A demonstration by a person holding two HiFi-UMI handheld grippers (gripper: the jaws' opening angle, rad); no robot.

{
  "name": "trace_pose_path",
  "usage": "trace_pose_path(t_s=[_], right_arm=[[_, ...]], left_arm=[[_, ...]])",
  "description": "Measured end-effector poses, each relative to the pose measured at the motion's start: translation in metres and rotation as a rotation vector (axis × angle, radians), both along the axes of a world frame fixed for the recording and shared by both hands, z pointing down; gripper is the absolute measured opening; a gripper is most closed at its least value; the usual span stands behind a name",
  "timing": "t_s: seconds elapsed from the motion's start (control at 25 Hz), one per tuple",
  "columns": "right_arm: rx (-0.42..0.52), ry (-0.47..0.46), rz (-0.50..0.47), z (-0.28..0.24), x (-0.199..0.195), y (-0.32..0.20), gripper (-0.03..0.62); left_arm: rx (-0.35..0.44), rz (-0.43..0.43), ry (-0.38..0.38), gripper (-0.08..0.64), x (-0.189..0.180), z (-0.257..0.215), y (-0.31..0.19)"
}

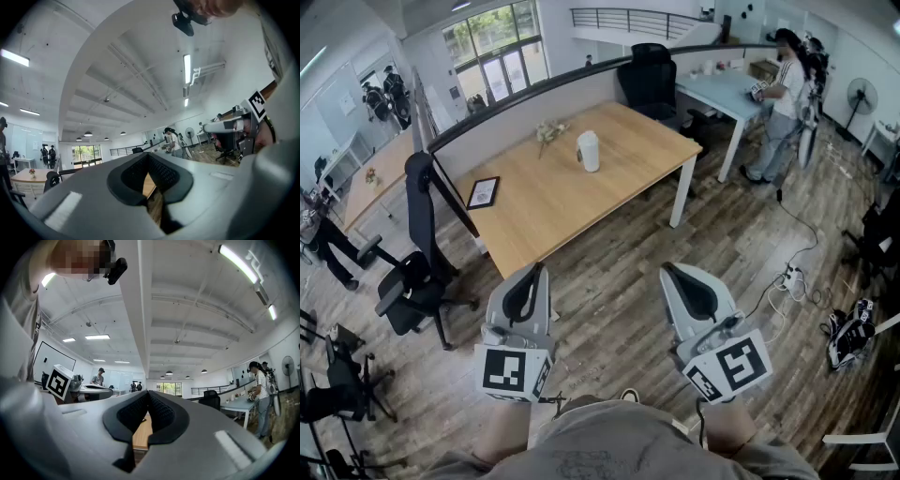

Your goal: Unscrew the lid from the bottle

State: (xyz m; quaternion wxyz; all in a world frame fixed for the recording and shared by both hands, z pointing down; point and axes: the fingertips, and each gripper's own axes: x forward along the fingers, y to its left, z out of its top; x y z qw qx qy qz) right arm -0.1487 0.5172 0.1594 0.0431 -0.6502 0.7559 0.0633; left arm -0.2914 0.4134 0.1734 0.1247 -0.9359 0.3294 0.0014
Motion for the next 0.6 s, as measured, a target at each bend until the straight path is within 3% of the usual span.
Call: trace_pose_path(t_s=[0.2, 0.6], right_arm=[[-0.035, -0.073, 0.017, 0.005, 0.014, -0.002, 0.011], [-0.022, -0.077, 0.022, 0.011, 0.025, 0.010, 0.011]], left_arm=[[-0.013, -0.004, 0.001, 0.002, 0.003, -0.001, 0.000], [-0.032, -0.008, -0.004, 0.002, 0.010, 0.009, 0.010]])
